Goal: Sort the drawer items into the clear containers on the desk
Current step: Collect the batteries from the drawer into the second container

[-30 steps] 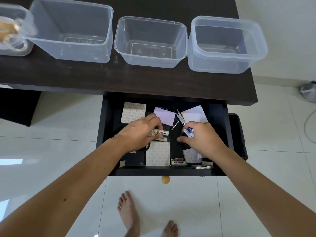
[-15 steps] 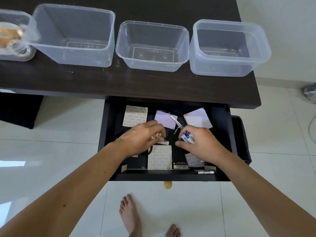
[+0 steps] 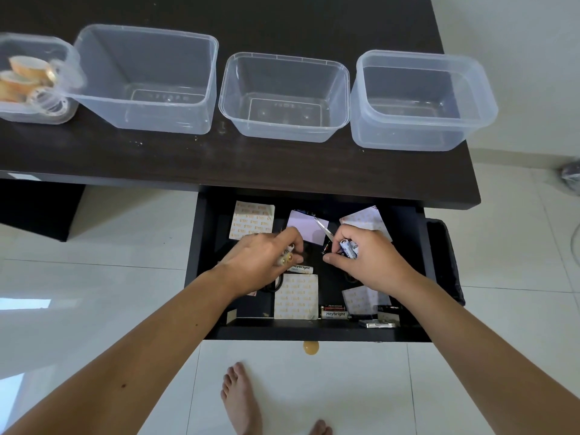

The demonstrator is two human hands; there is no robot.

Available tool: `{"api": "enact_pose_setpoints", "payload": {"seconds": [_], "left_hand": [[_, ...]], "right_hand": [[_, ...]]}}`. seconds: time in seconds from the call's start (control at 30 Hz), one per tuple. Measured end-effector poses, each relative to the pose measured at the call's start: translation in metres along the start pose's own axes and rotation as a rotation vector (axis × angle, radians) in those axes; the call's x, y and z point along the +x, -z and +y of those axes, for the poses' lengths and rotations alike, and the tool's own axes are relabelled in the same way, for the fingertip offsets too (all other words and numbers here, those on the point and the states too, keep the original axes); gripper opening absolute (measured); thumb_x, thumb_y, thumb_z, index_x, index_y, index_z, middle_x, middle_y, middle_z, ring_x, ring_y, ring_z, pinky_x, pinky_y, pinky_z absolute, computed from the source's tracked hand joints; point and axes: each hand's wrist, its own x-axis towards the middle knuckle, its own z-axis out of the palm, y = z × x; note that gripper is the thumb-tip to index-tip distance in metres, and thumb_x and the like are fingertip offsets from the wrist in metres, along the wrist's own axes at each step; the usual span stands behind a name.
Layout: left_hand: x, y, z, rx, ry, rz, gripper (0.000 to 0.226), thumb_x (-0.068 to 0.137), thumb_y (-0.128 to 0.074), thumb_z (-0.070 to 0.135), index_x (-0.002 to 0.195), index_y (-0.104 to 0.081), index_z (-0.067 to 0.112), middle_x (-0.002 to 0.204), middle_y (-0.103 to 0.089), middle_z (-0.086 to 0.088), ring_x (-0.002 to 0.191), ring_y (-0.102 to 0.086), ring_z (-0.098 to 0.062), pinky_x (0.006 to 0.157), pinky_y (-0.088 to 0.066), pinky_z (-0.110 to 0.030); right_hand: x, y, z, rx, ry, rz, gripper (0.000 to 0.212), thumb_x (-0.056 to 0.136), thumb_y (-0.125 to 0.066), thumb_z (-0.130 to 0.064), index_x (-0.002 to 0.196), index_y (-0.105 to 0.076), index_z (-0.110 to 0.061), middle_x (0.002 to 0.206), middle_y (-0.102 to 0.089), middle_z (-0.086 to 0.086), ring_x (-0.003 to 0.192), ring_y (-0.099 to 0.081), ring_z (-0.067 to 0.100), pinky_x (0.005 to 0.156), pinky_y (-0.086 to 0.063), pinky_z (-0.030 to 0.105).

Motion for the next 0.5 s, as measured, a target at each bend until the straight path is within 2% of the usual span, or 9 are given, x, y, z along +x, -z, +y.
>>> {"api": "enact_pose_setpoints", "payload": {"seconds": [0.07,0.13,0.2,0.27,0.37,0.5], "left_hand": [[-0.001,0.0,-0.002,0.09,-0.082,0.051,0.02,0.103,-0.062,0.045,0.117,-0.059,0.031,0.098,-0.072,0.007,0.082,-0.068,-0.013,0.068,-0.047,-0.026],[-0.001,0.0,-0.004,0.163,-0.172,0.089,0.021,0.099,-0.067,0.045,0.114,-0.066,0.03,0.097,-0.072,0.008,0.084,-0.068,-0.011,0.065,-0.044,-0.023],[0.0,-0.002,-0.004,0.2,-0.257,0.101,0.018,0.095,-0.073,0.043,0.105,-0.069,0.029,0.091,-0.069,0.009,0.081,-0.067,-0.01,0.059,-0.042,-0.021],[0.002,-0.005,-0.004,0.208,-0.315,0.094,0.017,0.095,-0.073,0.042,0.101,-0.07,0.027,0.088,-0.068,0.008,0.083,-0.065,-0.01,0.057,-0.048,-0.024],[0.005,-0.012,-0.01,0.245,-0.376,0.076,0.016,0.095,-0.073,0.038,0.1,-0.071,0.023,0.087,-0.072,0.006,0.091,-0.065,-0.014,0.062,-0.054,-0.029],[0.005,-0.018,-0.015,0.27,-0.363,0.039,0.018,0.093,-0.078,0.03,0.109,-0.07,0.024,0.098,-0.07,0.003,0.093,-0.068,-0.017,0.064,-0.06,-0.033]], "right_hand": [[0.006,0.0,0.002,-0.127,0.066,0.02,0.022,0.091,-0.082,-0.03,0.087,-0.061,-0.028,0.084,-0.066,-0.008,0.07,-0.063,0.007,0.054,-0.045,0.016],[0.011,0.0,0.004,-0.261,0.156,0.008,0.013,0.092,-0.08,-0.026,0.098,-0.068,-0.03,0.097,-0.069,-0.011,0.09,-0.067,0.013,0.07,-0.052,0.026],[0.016,0.0,0.006,-0.341,0.213,-0.023,0.019,0.094,-0.076,-0.026,0.112,-0.071,-0.034,0.109,-0.069,-0.013,0.101,-0.067,0.014,0.082,-0.057,0.035],[0.019,-0.001,0.007,-0.408,0.242,-0.036,0.018,0.096,-0.074,-0.028,0.112,-0.069,-0.033,0.107,-0.066,-0.012,0.101,-0.067,0.017,0.081,-0.058,0.039],[0.022,-0.003,0.009,-0.522,0.304,-0.042,0.014,0.097,-0.071,-0.027,0.109,-0.066,-0.029,0.101,-0.06,-0.009,0.095,-0.067,0.022,0.075,-0.058,0.042],[0.024,-0.004,0.009,-0.598,0.353,-0.093,0.014,0.101,-0.065,-0.028,0.115,-0.067,-0.03,0.105,-0.057,-0.007,0.094,-0.067,0.022,0.072,-0.057,0.041]]}}
